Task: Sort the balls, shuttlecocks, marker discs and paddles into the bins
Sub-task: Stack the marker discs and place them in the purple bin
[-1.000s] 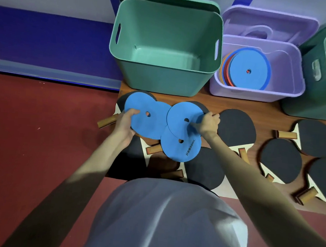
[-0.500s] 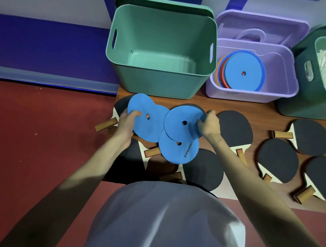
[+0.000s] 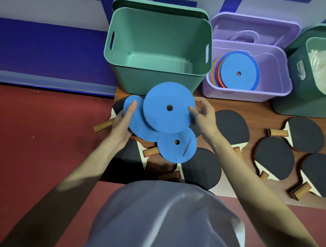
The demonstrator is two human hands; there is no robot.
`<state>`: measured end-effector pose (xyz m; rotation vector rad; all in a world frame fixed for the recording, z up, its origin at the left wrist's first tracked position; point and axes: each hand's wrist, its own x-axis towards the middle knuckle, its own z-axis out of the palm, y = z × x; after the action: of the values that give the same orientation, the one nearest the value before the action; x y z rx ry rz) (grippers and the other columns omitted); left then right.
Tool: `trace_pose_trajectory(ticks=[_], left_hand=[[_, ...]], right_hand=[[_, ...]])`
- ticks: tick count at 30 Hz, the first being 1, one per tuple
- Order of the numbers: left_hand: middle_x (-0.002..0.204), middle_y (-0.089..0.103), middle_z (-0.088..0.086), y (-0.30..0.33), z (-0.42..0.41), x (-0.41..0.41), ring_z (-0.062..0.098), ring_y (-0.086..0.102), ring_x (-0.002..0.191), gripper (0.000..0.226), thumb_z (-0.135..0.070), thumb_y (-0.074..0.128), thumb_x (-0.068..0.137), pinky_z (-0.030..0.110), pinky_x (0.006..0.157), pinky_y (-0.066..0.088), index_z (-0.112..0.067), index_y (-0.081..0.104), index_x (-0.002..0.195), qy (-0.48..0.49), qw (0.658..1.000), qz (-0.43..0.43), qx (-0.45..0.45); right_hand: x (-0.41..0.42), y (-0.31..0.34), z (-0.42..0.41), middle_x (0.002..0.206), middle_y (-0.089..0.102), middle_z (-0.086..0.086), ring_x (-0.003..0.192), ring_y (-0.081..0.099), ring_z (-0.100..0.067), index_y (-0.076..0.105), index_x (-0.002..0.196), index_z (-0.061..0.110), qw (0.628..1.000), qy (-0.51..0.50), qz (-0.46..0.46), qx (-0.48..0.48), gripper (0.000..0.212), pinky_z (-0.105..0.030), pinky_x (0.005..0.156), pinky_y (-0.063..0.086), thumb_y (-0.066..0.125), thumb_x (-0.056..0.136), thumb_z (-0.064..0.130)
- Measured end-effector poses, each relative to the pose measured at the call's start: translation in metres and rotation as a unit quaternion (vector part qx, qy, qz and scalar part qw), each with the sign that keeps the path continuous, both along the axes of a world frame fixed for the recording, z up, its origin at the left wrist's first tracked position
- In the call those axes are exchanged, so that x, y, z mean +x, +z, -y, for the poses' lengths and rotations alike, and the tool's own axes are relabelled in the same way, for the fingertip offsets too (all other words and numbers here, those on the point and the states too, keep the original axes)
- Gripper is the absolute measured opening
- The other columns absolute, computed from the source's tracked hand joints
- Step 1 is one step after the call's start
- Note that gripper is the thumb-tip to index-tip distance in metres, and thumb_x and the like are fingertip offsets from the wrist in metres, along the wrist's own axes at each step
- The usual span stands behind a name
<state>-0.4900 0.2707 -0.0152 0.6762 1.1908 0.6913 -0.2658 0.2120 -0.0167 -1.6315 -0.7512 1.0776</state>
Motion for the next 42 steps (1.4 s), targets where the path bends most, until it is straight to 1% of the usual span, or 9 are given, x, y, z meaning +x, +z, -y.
trace_pose_trajectory(ticks=[6, 12, 17, 20, 23, 26, 34, 38, 42], left_hand=[[0.127, 0.064, 0.003, -0.004, 0.003, -0.019, 0.019, 0.061, 0.117, 0.045, -0.028, 0.062, 0.090, 0.035, 0.091, 0.055, -0.014, 0.056, 0.132, -0.010, 0.997, 0.076, -0.028], [0.128, 0.064, 0.007, -0.009, 0.007, -0.028, 0.023, 0.060, 0.119, 0.035, -0.022, 0.056, 0.094, 0.037, 0.095, 0.053, -0.010, 0.058, 0.127, -0.002, 0.994, 0.104, -0.028], [0.129, 0.063, 0.009, -0.023, 0.004, -0.035, 0.024, 0.063, 0.115, 0.040, -0.018, 0.058, 0.095, 0.038, 0.092, 0.053, -0.009, 0.053, 0.133, 0.019, 0.999, 0.016, -0.026], [0.121, 0.066, 0.008, -0.024, 0.003, -0.041, 0.022, 0.066, 0.107, 0.037, -0.017, 0.061, 0.093, 0.035, 0.087, 0.055, -0.006, 0.057, 0.128, 0.052, 0.998, -0.022, -0.038], [0.113, 0.068, 0.004, -0.022, 0.003, -0.045, 0.017, 0.067, 0.099, 0.035, -0.014, 0.064, 0.091, 0.030, 0.081, 0.057, -0.005, 0.059, 0.125, 0.084, 0.995, -0.055, -0.022], [0.116, 0.068, 0.006, -0.025, 0.002, -0.050, 0.019, 0.067, 0.103, 0.039, -0.016, 0.067, 0.089, 0.029, 0.079, 0.057, -0.006, 0.059, 0.126, 0.103, 0.992, -0.077, -0.011], [0.118, 0.068, 0.008, -0.026, -0.006, -0.052, 0.023, 0.068, 0.104, 0.040, -0.035, 0.057, 0.095, 0.034, 0.083, 0.056, -0.011, 0.061, 0.126, 0.124, 0.990, -0.060, -0.020], [0.120, 0.068, 0.005, -0.026, -0.009, -0.051, 0.021, 0.067, 0.106, 0.041, -0.040, 0.054, 0.096, 0.037, 0.088, 0.055, -0.015, 0.060, 0.128, 0.108, 0.991, -0.079, 0.005], [0.119, 0.068, 0.002, -0.024, -0.012, -0.050, 0.020, 0.067, 0.106, 0.055, -0.052, 0.057, 0.083, 0.039, 0.088, 0.055, -0.019, 0.059, 0.127, 0.096, 0.992, -0.080, 0.018]], right_hand=[[-0.027, -0.016, -0.009, 0.082, 0.057, -0.018, 0.065, 0.048, -0.022, 0.059, 0.103, 0.016, 0.997, 0.060, -0.005, -0.037, 0.012, -0.024, 0.049, 0.041, 0.051, 0.097, 0.008], [-0.048, -0.022, -0.017, 0.065, 0.050, -0.010, 0.054, 0.047, -0.012, 0.056, 0.108, 0.007, 0.991, 0.116, -0.013, -0.062, 0.013, -0.021, 0.049, 0.041, 0.053, 0.096, 0.006], [-0.066, -0.028, -0.021, 0.066, 0.050, -0.002, 0.048, 0.051, 0.001, 0.057, 0.113, 0.007, 0.989, 0.123, 0.017, -0.081, 0.022, -0.015, 0.045, 0.042, 0.061, 0.092, 0.009], [-0.067, -0.040, -0.028, 0.076, 0.060, 0.003, 0.058, 0.055, 0.000, 0.064, 0.112, 0.004, 0.980, 0.152, 0.090, -0.089, 0.023, -0.012, 0.055, 0.044, 0.063, 0.091, 0.012], [-0.058, -0.060, -0.036, 0.111, 0.058, -0.009, 0.090, 0.057, -0.017, 0.059, 0.124, 0.007, 0.935, 0.205, 0.256, -0.136, 0.035, -0.019, 0.078, 0.042, 0.062, 0.091, 0.019], [-0.048, -0.071, -0.047, 0.127, 0.044, -0.017, 0.116, 0.044, -0.034, 0.045, 0.133, 0.005, 0.890, 0.237, 0.343, -0.182, 0.051, -0.035, 0.098, 0.037, 0.064, 0.088, 0.019], [-0.046, -0.071, -0.078, 0.129, 0.048, -0.005, 0.118, 0.035, -0.033, 0.035, 0.141, 0.019, 0.797, 0.355, 0.434, -0.224, 0.076, -0.039, 0.097, 0.031, 0.074, 0.078, 0.032], [-0.048, -0.067, -0.085, 0.114, 0.047, -0.008, 0.110, 0.036, -0.030, 0.048, 0.129, 0.012, 0.783, 0.330, 0.491, -0.189, 0.065, -0.036, 0.094, 0.031, 0.076, 0.073, 0.027], [-0.046, -0.054, -0.074, 0.105, 0.054, -0.008, 0.098, 0.043, -0.029, 0.057, 0.113, 0.010, 0.782, 0.268, 0.555, -0.093, 0.028, -0.035, 0.083, 0.034, 0.061, 0.088, 0.020]])
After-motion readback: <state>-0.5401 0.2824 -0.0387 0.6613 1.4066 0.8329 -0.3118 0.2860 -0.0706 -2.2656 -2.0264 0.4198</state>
